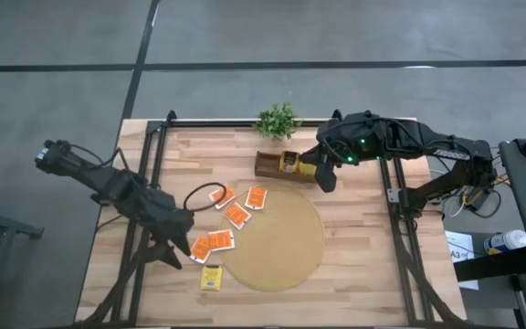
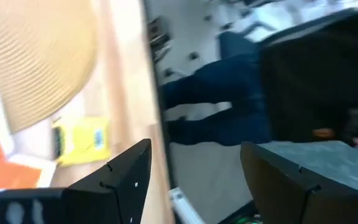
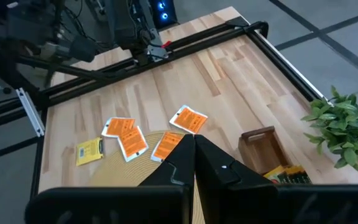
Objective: Pick & Place Tea
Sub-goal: Put the yellow tea bag into the right section of the wooden organizer
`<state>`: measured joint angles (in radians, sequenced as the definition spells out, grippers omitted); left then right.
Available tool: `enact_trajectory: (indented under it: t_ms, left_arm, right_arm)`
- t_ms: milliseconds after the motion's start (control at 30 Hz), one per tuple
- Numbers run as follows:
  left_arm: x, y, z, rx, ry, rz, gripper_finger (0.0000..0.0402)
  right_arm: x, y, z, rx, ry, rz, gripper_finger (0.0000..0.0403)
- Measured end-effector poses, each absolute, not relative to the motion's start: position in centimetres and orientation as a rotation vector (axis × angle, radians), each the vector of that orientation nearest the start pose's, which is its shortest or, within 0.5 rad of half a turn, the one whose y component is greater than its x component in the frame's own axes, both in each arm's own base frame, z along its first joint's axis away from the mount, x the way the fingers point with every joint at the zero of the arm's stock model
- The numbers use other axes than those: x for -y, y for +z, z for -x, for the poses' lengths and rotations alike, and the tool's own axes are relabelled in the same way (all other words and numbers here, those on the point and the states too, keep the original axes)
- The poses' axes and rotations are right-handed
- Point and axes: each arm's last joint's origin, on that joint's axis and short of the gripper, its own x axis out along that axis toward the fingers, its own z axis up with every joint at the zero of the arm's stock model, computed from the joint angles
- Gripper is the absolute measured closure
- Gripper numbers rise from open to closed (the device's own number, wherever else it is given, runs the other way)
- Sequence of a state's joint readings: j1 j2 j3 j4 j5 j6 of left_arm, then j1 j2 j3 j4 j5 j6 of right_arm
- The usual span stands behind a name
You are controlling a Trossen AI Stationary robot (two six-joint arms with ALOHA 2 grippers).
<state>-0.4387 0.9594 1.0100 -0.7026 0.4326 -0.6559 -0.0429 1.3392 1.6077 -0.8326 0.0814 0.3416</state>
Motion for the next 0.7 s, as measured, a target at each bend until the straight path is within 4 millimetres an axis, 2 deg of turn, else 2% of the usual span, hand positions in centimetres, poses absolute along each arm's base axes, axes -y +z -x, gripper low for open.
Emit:
enact_trajectory:
  t_ms: [167, 333, 500, 700]
  left_arm:
    - [9.9, 32.3, -16.1, -1.015, -0.472, 0.559, 0.0162]
    - [11.7, 30.6, -17.1, -1.088, -0.338, 0.532, 0.0162]
    - [14.2, 27.8, -18.6, -1.181, -0.194, 0.496, 0.0162]
    - [16.1, 24.1, -20.6, -1.337, 0.005, 0.605, 0.0162]
  right_arm:
    - [1.3, 43.2, -26.1, -0.538, -0.215, -0.321, 0.0394]
    - [1.3, 43.2, -26.1, -0.538, -0.215, -0.32, 0.0394]
    - [1.3, 43.2, -26.1, -0.541, -0.209, -0.298, 0.0394]
    - [1.3, 43.2, -26.1, -0.542, -0.205, -0.286, 0.0394]
